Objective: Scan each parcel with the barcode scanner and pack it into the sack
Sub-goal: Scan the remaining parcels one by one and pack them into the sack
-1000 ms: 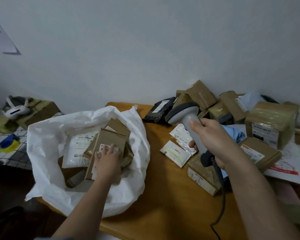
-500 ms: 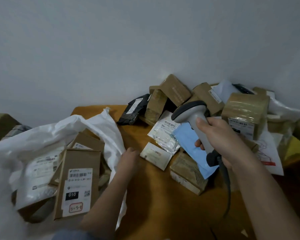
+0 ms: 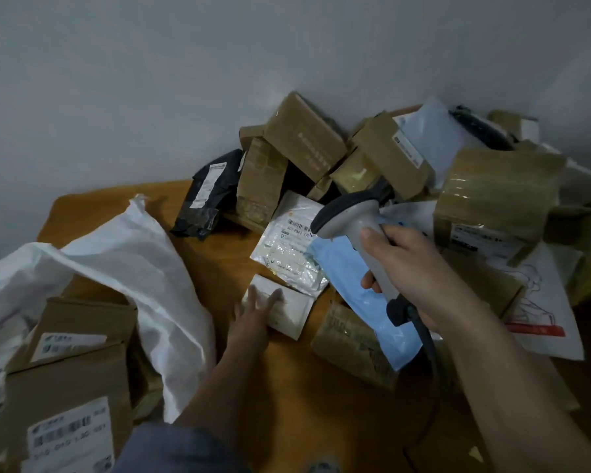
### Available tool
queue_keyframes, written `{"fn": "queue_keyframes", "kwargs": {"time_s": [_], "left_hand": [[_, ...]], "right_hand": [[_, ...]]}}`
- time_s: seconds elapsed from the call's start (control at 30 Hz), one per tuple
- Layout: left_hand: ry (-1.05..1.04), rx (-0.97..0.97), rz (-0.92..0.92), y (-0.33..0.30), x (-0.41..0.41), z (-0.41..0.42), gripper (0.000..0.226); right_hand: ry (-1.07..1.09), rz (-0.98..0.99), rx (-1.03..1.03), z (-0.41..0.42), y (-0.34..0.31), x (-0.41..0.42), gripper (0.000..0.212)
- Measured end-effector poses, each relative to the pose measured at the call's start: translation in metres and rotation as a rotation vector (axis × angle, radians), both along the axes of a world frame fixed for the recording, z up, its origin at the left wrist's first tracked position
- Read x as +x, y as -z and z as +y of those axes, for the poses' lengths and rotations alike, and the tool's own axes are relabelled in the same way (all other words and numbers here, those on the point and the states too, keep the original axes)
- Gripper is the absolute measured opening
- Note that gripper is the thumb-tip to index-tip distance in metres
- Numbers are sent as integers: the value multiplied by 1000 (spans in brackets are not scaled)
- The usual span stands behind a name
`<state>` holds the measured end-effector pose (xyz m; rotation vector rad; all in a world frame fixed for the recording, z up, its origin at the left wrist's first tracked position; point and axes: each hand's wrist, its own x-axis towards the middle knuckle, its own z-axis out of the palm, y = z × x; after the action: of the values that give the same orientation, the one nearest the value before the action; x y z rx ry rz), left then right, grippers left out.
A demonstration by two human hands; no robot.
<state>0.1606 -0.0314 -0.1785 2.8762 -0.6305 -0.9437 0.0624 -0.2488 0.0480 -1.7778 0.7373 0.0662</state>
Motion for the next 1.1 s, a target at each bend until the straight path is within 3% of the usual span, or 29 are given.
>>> {"fn": "queue_keyframes", "kwargs": {"time_s": [0.17, 0.3, 0.57, 0.77, 0.93, 1.1], "left_hand": [[-8, 10, -100, 10, 10, -6, 78], [-20, -17, -77, 6, 14, -2, 63], [-362, -393, -74, -39, 14, 18, 17], [-770, -800, 118, -76, -11, 35, 22], [-879, -1007, 353, -108, -35, 49, 26], [-965, -1097, 407, -132, -53, 61, 28]], "right_hand": [[14, 33, 19, -3, 11, 7, 39], [25, 45, 34, -1, 11, 7, 35], [56, -29, 102, 11, -7, -11, 25], [49, -92, 99, 27, -24, -39, 28], [-27, -127, 68, 44, -39, -64, 34], [-136, -156, 35, 59, -52, -86, 34]]}}
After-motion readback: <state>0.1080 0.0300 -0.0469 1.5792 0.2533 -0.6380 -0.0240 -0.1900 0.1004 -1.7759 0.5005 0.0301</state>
